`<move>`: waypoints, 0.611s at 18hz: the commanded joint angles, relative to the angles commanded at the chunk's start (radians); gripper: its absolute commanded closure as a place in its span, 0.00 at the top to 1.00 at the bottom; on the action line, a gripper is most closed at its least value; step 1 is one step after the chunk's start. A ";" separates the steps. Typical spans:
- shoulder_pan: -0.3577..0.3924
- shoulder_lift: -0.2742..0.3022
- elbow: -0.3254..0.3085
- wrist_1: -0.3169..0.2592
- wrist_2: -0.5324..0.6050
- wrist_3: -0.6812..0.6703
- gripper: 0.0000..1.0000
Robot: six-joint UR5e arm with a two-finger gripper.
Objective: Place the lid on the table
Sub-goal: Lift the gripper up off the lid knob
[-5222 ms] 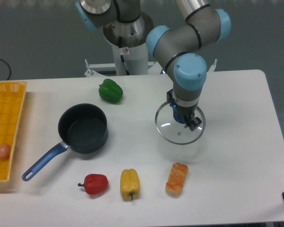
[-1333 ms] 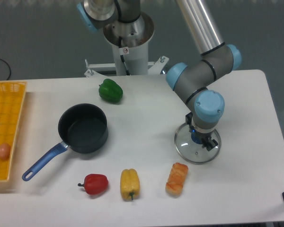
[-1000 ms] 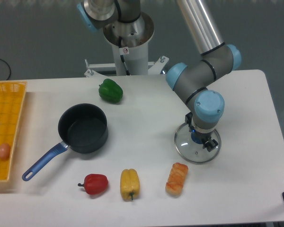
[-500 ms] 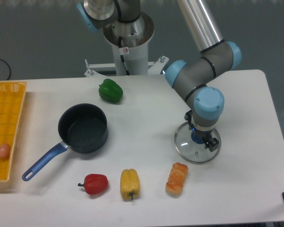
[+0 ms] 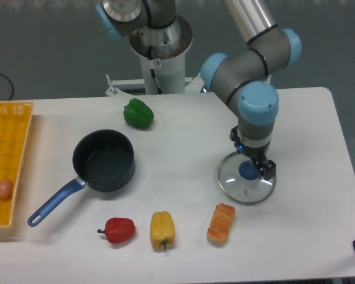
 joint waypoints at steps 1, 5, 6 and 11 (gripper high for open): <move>-0.008 0.005 0.003 -0.015 0.000 0.000 1.00; -0.034 0.012 0.003 -0.095 0.000 0.003 1.00; -0.035 0.012 0.003 -0.095 0.000 0.003 1.00; -0.032 0.011 0.005 -0.087 -0.002 0.190 1.00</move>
